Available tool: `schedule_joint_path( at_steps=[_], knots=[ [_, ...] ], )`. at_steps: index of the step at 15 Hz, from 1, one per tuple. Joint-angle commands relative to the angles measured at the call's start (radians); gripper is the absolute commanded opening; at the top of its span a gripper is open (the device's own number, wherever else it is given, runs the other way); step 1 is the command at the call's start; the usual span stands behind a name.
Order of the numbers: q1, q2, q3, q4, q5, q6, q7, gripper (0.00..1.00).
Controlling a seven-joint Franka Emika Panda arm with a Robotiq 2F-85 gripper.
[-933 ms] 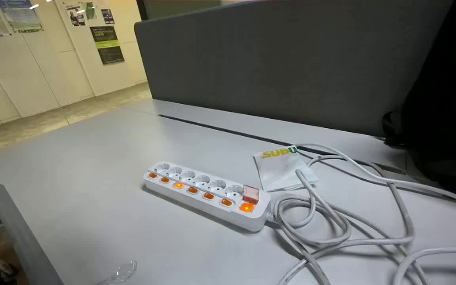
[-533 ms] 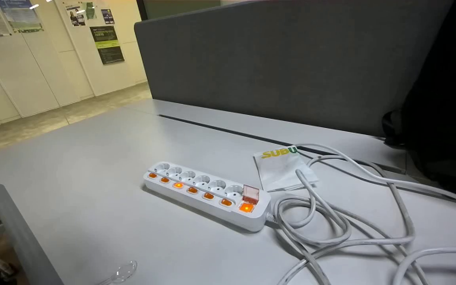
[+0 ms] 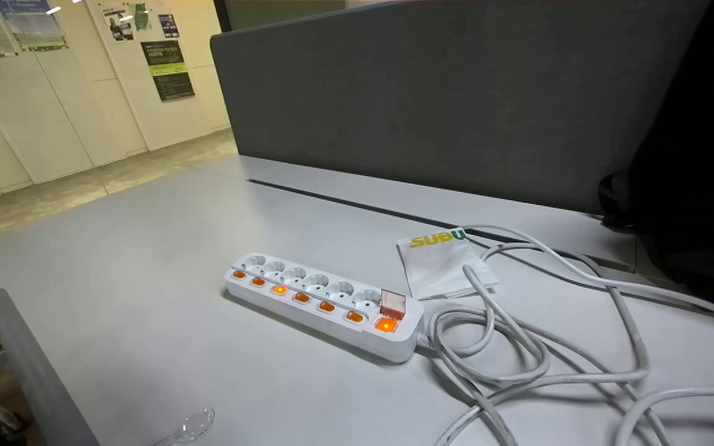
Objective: Turn off the third switch from the left of the extension cord
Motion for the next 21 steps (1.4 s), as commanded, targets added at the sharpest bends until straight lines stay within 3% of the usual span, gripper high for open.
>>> schedule_joint_path(
  at_steps=[1,8,18,19,20,21],
  knots=[
    [-0.045,0.012,0.048,-0.002,0.009,0.024,0.001,1.00],
    [-0.059,0.109,0.168,-0.038,-0.064,0.216,0.090,1.00],
    [-0.040,0.338,0.312,-0.042,-0.153,0.261,0.316,1.00],
    [-0.039,0.358,0.321,-0.045,-0.162,0.276,0.349,0.75],
    [-0.037,0.376,0.329,-0.053,-0.177,0.315,0.390,0.74],
    [-0.034,0.394,0.335,-0.058,-0.196,0.352,0.436,0.67]
  ],
)
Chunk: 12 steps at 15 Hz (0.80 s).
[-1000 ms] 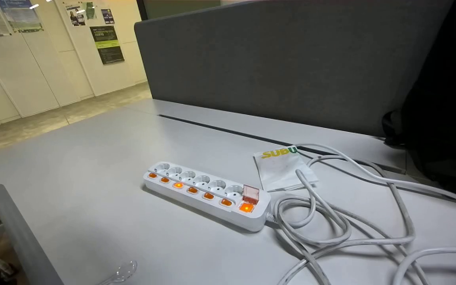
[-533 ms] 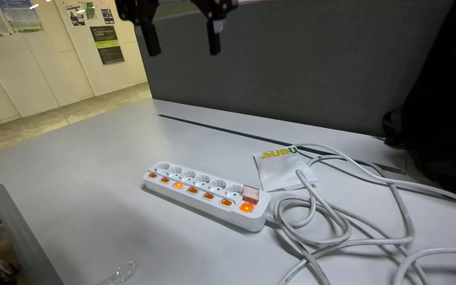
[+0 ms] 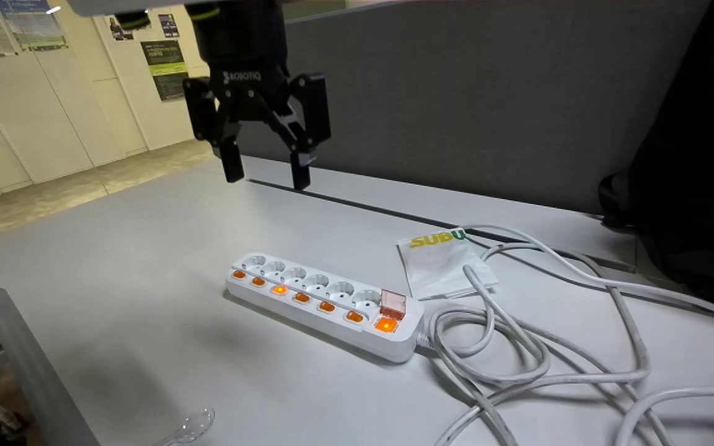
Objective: Turn off the third switch from the left of the extension cord
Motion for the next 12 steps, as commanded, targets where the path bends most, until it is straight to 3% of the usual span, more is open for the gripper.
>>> schedule_joint_path(
  at_steps=[1,9,12],
  knots=[
    [0.009,0.058,0.022,-0.014,-0.076,0.109,0.180,0.60],
    [0.053,0.174,0.028,-0.059,-0.139,0.384,0.374,0.03],
    [0.062,0.212,0.020,-0.056,-0.141,0.407,0.407,0.00]
  ],
)
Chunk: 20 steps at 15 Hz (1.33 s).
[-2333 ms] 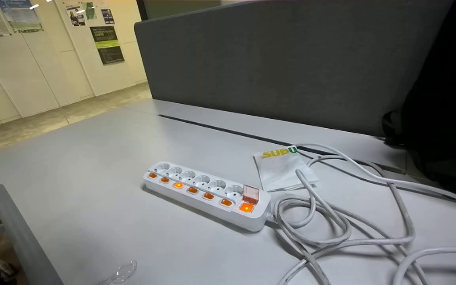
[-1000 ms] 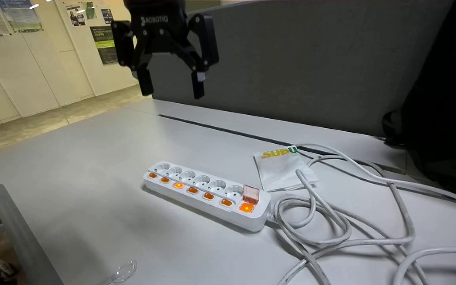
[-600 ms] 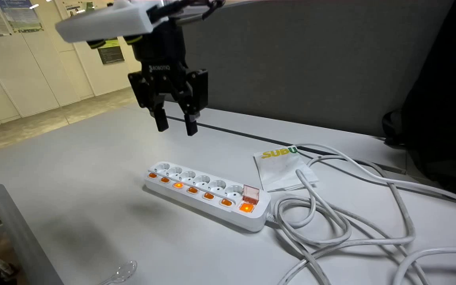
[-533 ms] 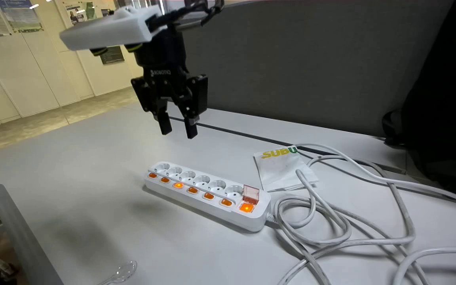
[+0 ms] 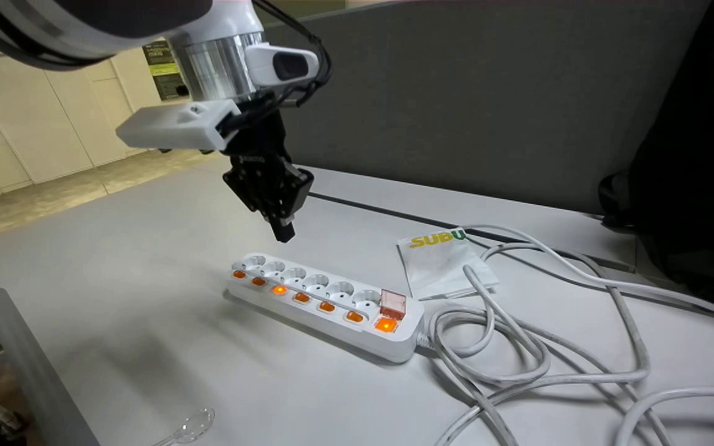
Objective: Turn off the third switch from the left of the extension cord
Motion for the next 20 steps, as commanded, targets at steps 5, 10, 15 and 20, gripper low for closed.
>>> schedule_joint_path(
  at_steps=[5,10,15,20],
  knots=[
    [-0.002,0.038,0.003,0.001,-0.001,0.012,0.015,0.01],
    [0.023,0.051,-0.019,-0.009,-0.053,0.049,0.057,0.00],
    [0.081,0.105,-0.071,-0.003,-0.158,0.093,0.139,0.00],
    [0.112,0.160,-0.080,0.000,-0.139,0.147,0.152,0.00]
  ],
)
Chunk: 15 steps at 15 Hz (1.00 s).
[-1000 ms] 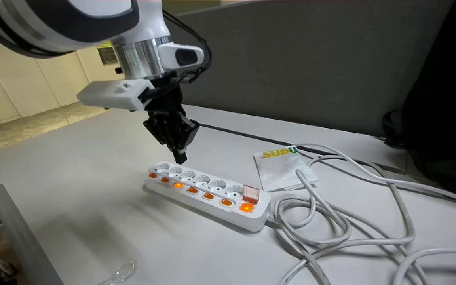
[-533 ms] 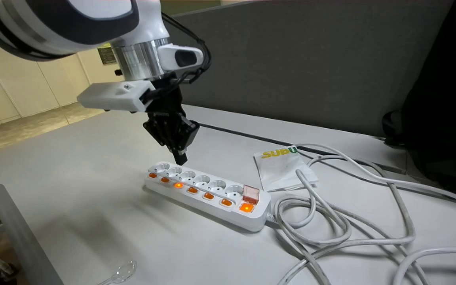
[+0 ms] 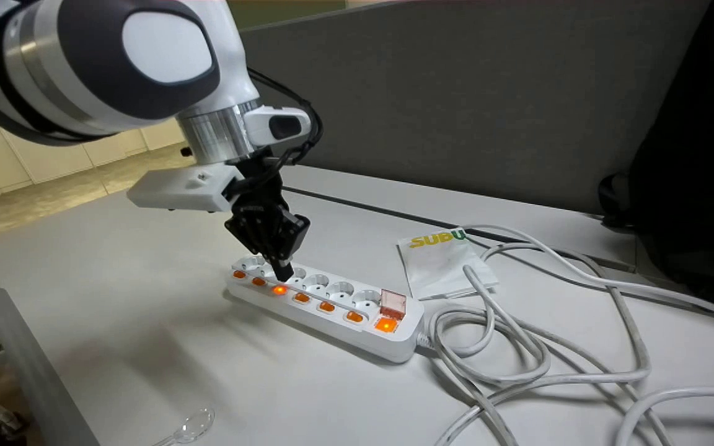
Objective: Turn off the third switch from the left of the extension cord
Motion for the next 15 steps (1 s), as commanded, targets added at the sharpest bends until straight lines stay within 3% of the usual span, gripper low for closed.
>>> schedule_joint_path(
  at_steps=[1,15],
  knots=[
    [0.026,0.033,-0.008,0.004,0.005,0.039,0.047,0.00],
    [-0.002,0.097,0.026,0.013,0.125,0.063,0.025,0.00]
  ],
)
